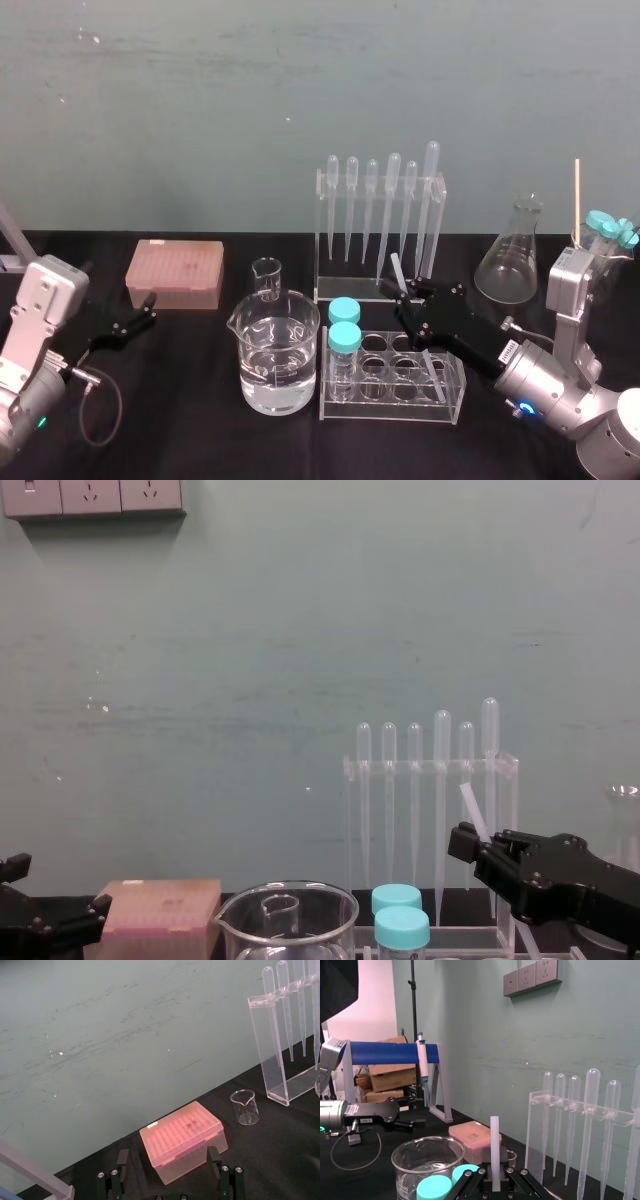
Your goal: Pick up the stirring rod with one hand, then place it down.
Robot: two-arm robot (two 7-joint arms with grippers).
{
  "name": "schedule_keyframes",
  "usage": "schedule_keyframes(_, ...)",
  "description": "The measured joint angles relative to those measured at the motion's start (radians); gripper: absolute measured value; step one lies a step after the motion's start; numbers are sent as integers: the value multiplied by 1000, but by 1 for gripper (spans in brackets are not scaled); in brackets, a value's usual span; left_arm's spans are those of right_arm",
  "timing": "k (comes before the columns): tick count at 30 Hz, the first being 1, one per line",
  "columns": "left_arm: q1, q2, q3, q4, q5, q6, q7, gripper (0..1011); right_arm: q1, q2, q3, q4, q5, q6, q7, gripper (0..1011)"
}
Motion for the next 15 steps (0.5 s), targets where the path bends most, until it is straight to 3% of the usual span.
schedule_keyframes(10, 0, 0, 0, 0, 0, 0, 0, 1000, 0, -1, 2, 0, 0, -2, -1, 80)
schedule_keyframes(15, 0, 0, 0, 0, 0, 0, 0, 1000, -1, -1, 2, 0, 1, -4, -1, 239)
